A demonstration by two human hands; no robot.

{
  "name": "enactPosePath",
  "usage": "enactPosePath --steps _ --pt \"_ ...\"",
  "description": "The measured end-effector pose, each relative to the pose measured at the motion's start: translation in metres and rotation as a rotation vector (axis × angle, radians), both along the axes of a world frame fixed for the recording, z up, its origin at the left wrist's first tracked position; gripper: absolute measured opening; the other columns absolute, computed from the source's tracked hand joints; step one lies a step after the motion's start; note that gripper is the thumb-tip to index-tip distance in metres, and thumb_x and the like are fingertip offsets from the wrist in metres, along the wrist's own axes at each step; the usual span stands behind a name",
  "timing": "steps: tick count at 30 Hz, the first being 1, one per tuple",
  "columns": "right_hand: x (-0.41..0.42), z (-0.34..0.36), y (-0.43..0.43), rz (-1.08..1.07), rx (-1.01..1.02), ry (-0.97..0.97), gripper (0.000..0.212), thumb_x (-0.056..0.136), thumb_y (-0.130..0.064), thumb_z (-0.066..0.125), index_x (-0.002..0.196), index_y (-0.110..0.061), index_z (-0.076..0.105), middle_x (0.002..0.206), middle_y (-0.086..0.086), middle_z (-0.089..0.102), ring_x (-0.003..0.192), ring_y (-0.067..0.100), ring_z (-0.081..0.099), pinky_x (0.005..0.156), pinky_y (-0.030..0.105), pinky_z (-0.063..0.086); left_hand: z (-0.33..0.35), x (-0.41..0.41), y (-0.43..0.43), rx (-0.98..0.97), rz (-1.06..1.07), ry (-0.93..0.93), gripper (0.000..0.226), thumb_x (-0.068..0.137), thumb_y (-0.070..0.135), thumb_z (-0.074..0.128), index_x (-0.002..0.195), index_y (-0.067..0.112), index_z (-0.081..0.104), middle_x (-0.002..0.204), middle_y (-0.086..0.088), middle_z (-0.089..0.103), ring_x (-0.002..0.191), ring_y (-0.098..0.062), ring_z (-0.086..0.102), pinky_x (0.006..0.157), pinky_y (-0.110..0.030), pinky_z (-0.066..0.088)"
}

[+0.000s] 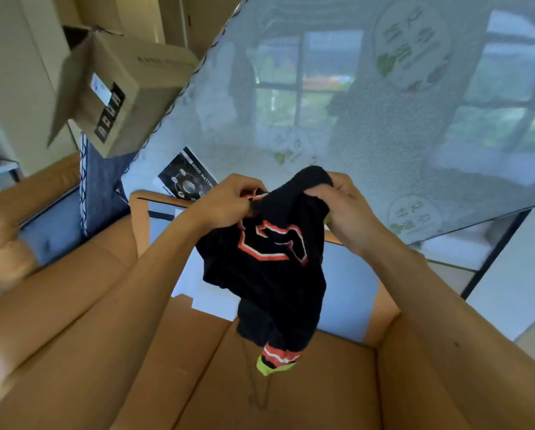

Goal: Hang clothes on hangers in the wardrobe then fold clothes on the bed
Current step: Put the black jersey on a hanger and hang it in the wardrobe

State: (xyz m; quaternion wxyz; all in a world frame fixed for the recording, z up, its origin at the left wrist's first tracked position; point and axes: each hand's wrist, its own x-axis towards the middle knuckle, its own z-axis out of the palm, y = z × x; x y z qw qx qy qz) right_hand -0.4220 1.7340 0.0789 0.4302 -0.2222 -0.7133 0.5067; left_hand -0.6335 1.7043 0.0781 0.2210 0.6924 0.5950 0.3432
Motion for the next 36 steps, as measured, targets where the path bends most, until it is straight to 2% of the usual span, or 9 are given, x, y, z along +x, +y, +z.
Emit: enactPosePath --steps 4,9,13,17,20,24,28,32,36 --pt "-0.046 0.039 -0.008 -0.154 -0.041 0.043 0.017 0.092 -0.015 0.061 0.079 -0.007 0.069 0.074 0.009 0.065 0.070 0.017 0.065 0.064 0.029 0.050 0.021 -0.003 0.004 0.284 0.218 -0.055 0.011 0.093 0.015 0.056 0.093 0.012 0.067 0.085 0.004 0.066 0.071 -0.010 0.061 0.069 -0.028 0.046" --pt "-0.080 0.069 -0.011 -0.199 -0.063 -0.053 0.027 0.095 -0.020 0.061 0.085 0.005 0.067 0.070 0.012 0.068 0.060 0.024 0.069 0.049 0.022 0.047 0.054 0.003 -0.023 0.361 0.212 -0.387 0.043 0.095 0.053 0.050 0.077 0.014 0.044 0.063 0.004 0.046 0.054 -0.014 0.048 0.054 -0.033 0.041" --pt "-0.090 0.083 -0.010 -0.139 -0.217 0.000 0.033 0.095 -0.032 0.053 0.083 -0.005 0.067 0.084 0.006 0.069 0.082 0.029 0.067 0.078 0.042 0.053 0.055 -0.015 -0.030 0.275 0.210 -0.311 0.053 0.075 0.063 0.070 0.093 0.021 0.045 0.094 -0.002 0.060 0.078 -0.014 0.061 0.066 -0.031 0.051" --pt "-0.096 0.095 -0.013 -0.012 -0.167 -0.029 0.026 0.094 -0.019 0.053 0.082 -0.008 0.073 0.096 0.010 0.074 0.085 0.023 0.067 0.085 0.044 0.058 0.060 -0.032 -0.030 0.292 0.201 -0.286 0.041 0.072 0.035 0.070 0.107 0.016 0.060 0.099 0.001 0.069 0.092 -0.013 0.067 0.084 -0.036 0.055" --pt "-0.101 0.099 -0.011 -0.077 -0.004 -0.109 0.016 0.086 -0.003 0.060 0.084 -0.003 0.075 0.085 0.018 0.074 0.076 0.020 0.068 0.075 0.036 0.060 0.071 -0.047 -0.035 0.231 0.067 -0.328 0.028 0.076 0.015 0.056 0.097 -0.002 0.062 0.079 -0.006 0.061 0.071 -0.018 0.058 0.066 -0.032 0.048" --pt "-0.100 0.102 0.002 -0.161 0.086 -0.105 0.022 0.079 0.007 0.061 0.071 -0.012 0.068 0.062 -0.007 0.064 0.070 0.011 0.059 0.071 0.025 0.046 0.083 -0.074 -0.039 0.225 0.121 -0.202 0.023 0.085 -0.002 0.045 0.098 -0.016 0.057 0.073 -0.012 0.049 0.063 -0.018 0.044 0.055 -0.028 0.033" --pt "-0.101 0.107 0.007 -0.144 0.127 -0.159 0.029 0.075 0.009 0.062 0.085 -0.018 0.055 0.079 0.011 0.059 0.069 0.023 0.049 0.064 0.032 0.040 0.097 -0.098 -0.040 0.238 0.219 -0.129 0.022 0.082 -0.002 0.041 0.087 -0.008 0.062 0.069 -0.012 0.046 0.060 -0.017 0.042 0.057 -0.029 0.031" --pt "-0.107 0.109 0.004 -0.224 0.454 -0.402 0.032 0.078 0.008 0.061 0.101 -0.014 0.055 0.079 0.011 0.062 0.053 0.019 0.048 0.046 0.026 0.039 0.112 -0.120 -0.044 0.260 0.235 0.033 0.028 0.091 -0.005 0.041 0.090 -0.004 0.068 0.061 -0.004 0.049 0.040 -0.003 0.038 0.041 -0.014 0.029" --pt "-0.117 0.102 0.007 -0.272 0.623 -0.638 0.029 0.079 0.006 0.059 0.099 -0.015 0.058 0.081 0.008 0.064 0.064 0.018 0.058 0.048 0.019 0.043 0.124 -0.139 -0.056 0.347 0.258 0.192 0.032 0.092 -0.004 0.042 0.084 0.006 0.072 0.071 0.000 0.061 0.061 -0.002 0.053 0.059 -0.021 0.041"
